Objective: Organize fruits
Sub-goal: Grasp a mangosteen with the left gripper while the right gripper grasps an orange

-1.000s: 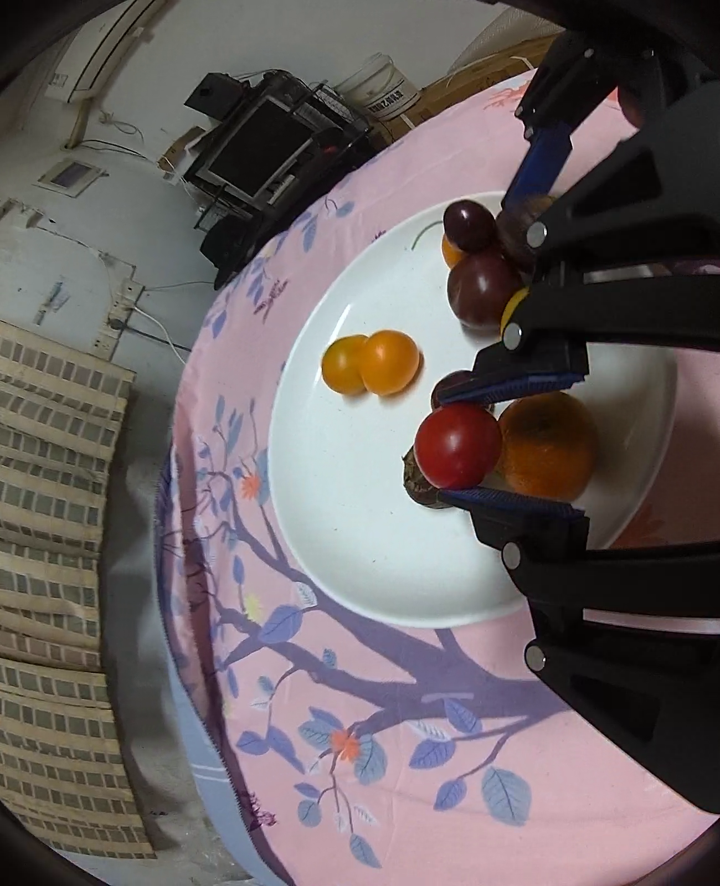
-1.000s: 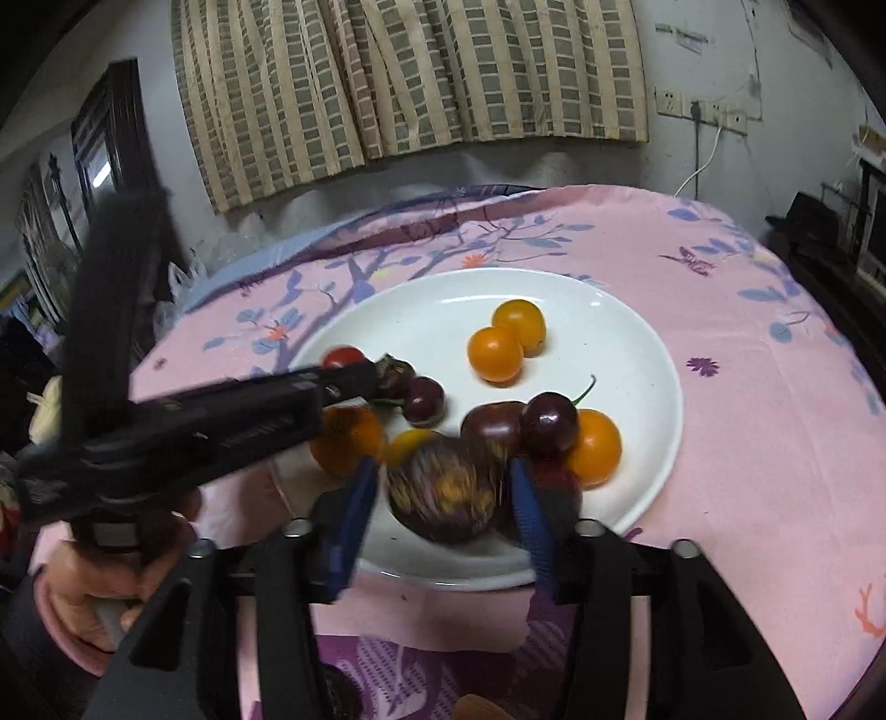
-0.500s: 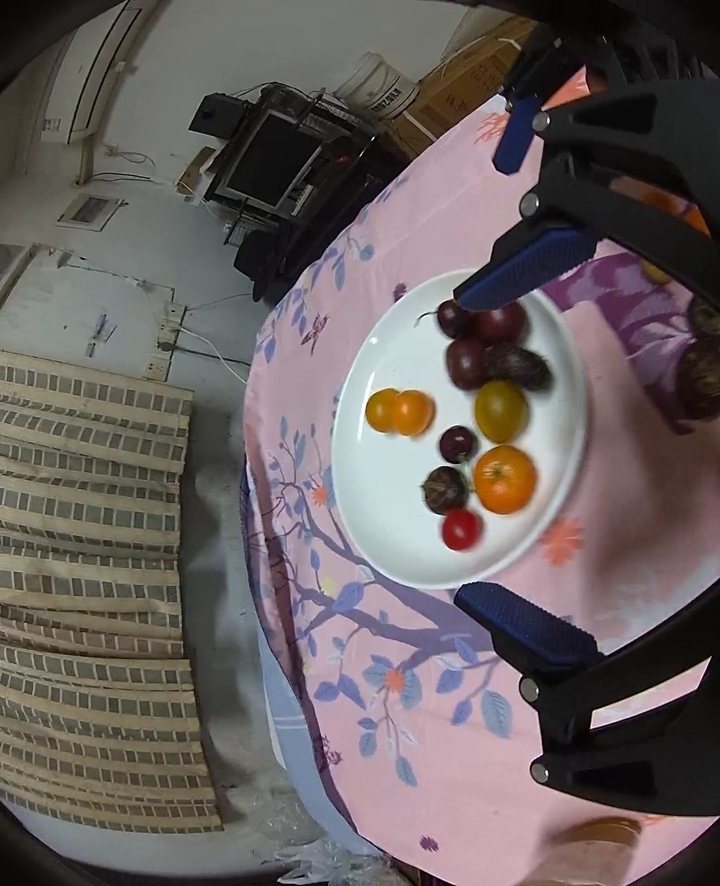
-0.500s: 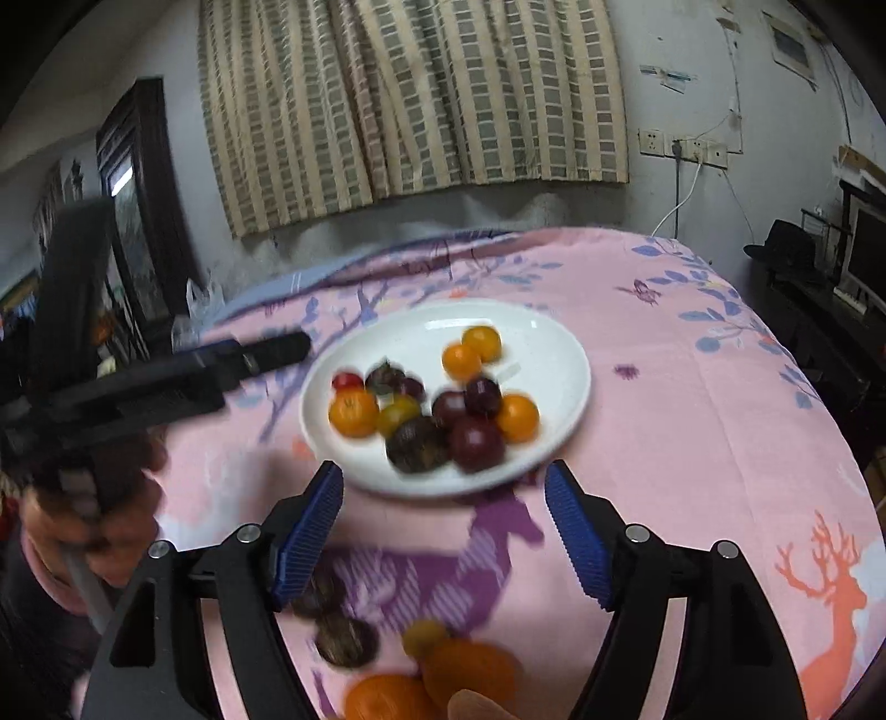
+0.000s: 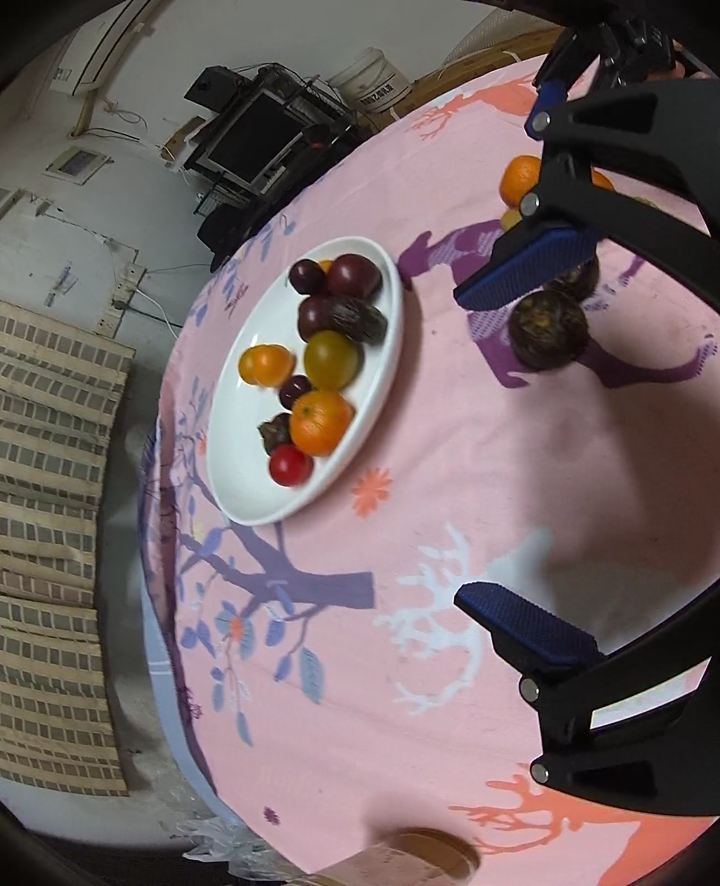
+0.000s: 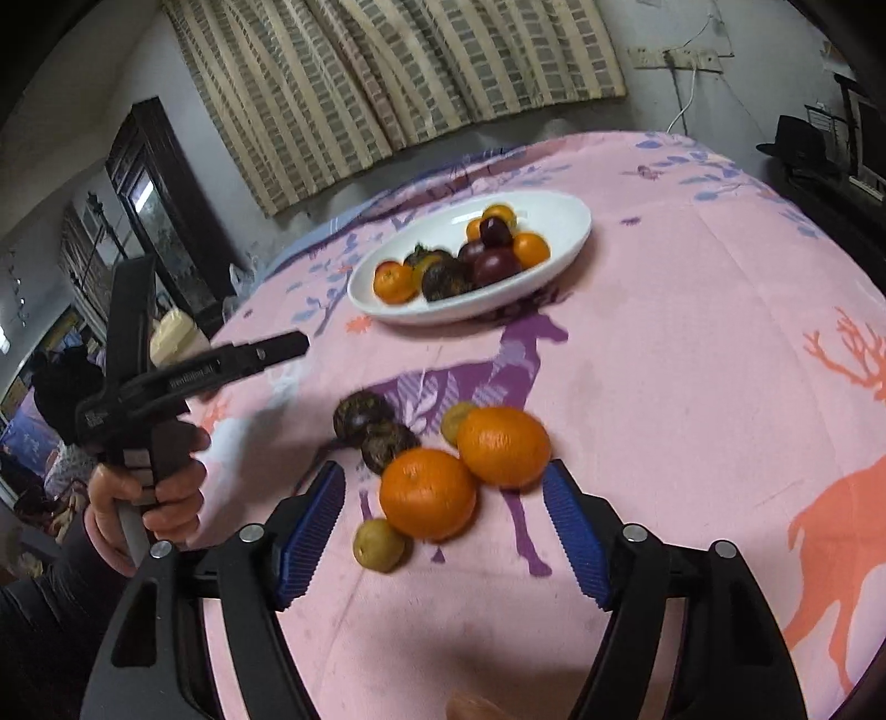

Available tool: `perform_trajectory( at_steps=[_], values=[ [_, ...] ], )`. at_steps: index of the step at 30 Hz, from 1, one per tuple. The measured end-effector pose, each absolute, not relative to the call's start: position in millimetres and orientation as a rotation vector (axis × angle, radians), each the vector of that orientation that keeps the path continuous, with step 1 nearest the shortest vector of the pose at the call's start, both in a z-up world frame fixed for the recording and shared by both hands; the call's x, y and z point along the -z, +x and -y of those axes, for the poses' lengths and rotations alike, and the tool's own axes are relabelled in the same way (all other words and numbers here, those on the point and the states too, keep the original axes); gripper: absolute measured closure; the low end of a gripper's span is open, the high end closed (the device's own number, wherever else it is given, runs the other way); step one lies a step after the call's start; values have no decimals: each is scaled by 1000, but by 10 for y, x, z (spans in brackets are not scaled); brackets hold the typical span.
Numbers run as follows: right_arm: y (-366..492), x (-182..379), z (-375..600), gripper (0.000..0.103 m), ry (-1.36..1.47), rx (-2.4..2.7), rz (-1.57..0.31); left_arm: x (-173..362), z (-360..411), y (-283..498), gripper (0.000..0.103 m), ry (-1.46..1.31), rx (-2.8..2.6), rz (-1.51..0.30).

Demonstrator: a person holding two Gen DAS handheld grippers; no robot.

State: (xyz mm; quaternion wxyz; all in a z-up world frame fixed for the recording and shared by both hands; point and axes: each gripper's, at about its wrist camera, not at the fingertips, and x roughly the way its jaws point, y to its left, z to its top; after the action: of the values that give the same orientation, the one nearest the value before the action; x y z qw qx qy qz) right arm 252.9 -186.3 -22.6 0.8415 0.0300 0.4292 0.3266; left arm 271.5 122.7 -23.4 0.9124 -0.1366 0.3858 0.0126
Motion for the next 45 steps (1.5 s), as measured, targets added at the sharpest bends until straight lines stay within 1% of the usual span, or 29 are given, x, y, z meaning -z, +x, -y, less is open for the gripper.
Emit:
perform_trajectory(
  at_steps=[1,5,8,10,12,15,16,19,22,25,29,31,33,34,39,43,44,45],
  values=[
    [2515,271,1832,38,56,-709,-931,246,-1229,2701,6,-281,-24,-798],
    [2455,296,1704,41,-1,-727,-933,235,-1183,2667,6,-246,-28,-788],
    [2505,355,1621,43,-9,-719,-973,216,-1140,2646,6,-228,-22,-785],
    [2554,385,1586,46,-1,-710,-996,200,-1126,2628,6,-224,-17,-782],
    [2580,389,1565,46,3,-698,-999,188,-1123,2610,6,-221,-16,-779],
    [2611,384,1521,51,-10,-669,-991,166,-1133,2595,6,-224,-9,-777],
    [2615,384,1521,58,-16,-658,-987,160,-1138,2591,6,-224,-5,-777],
    [2626,389,1578,58,17,-666,-988,145,-1142,2571,6,-211,-2,-775],
    [2585,291,1695,58,81,-698,-936,198,-1098,2590,6,-165,22,-800],
    [2546,213,1790,58,113,-696,-888,292,-975,2611,6,-94,102,-835],
    [2546,216,1814,58,121,-686,-885,397,-765,2595,7,49,186,-854],
    [2542,215,1797,58,114,-692,-890,434,-701,2583,16,97,210,-854],
    [2535,213,1782,58,109,-700,-890,499,-669,2608,34,116,242,-876],
    [2532,212,1774,58,108,-709,-891,537,-661,2635,36,120,256,-890],
    [2497,220,1752,58,99,-726,-899,580,-588,2725,39,135,315,-900],
    [2480,206,1757,58,87,-718,-883,593,-538,2849,40,135,326,-906],
    [2475,200,1759,58,83,-715,-877,590,-537,2871,41,130,326,-906],
    [2475,198,1763,58,81,-712,-874,588,-529,2878,45,131,326,-906]
  ],
)
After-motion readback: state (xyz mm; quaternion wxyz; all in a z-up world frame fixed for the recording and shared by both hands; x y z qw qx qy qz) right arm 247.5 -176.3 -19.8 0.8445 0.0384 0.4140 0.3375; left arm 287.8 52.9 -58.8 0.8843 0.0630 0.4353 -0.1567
